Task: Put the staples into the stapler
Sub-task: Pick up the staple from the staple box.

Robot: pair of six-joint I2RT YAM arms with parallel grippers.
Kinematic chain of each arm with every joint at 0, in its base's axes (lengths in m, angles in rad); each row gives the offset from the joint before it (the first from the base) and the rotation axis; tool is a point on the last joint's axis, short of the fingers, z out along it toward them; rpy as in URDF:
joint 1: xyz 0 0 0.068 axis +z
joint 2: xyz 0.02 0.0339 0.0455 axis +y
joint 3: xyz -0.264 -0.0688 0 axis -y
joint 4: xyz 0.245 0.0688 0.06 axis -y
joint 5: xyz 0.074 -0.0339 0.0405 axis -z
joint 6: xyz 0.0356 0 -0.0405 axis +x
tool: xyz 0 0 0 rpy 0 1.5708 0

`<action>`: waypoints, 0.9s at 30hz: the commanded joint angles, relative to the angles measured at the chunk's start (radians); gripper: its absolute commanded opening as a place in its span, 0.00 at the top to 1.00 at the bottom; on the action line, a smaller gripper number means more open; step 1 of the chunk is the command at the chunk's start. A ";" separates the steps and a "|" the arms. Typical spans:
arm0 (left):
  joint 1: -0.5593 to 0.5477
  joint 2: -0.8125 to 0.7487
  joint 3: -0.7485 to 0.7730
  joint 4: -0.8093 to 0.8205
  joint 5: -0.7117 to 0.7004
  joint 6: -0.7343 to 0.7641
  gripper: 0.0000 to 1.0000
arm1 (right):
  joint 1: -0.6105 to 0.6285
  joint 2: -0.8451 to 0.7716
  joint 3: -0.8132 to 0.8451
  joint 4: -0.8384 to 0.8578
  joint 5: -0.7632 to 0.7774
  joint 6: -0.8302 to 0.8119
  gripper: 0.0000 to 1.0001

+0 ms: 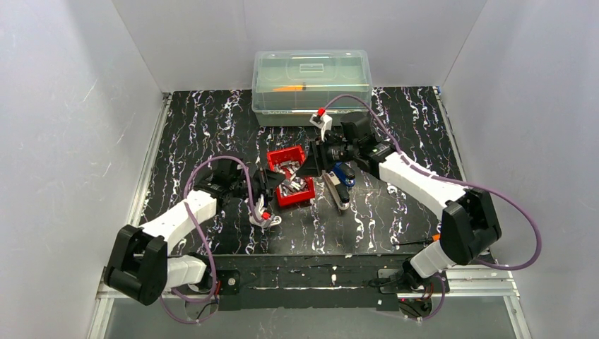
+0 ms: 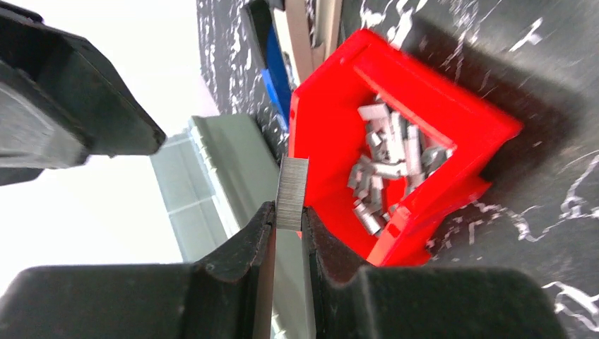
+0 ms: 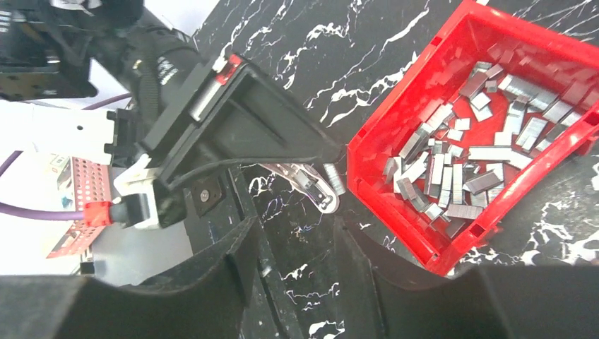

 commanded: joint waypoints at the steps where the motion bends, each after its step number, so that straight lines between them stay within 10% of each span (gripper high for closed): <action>1: 0.003 0.010 0.020 0.127 -0.033 0.317 1.00 | -0.025 -0.061 0.035 -0.001 -0.016 -0.017 0.45; 16: 0.004 -0.056 -0.005 0.394 0.076 0.319 1.00 | -0.045 0.024 0.006 0.511 -0.386 0.353 0.36; 27: 0.002 -0.177 -0.042 0.394 0.151 0.277 1.00 | -0.070 -0.045 0.025 0.378 -0.355 0.276 0.37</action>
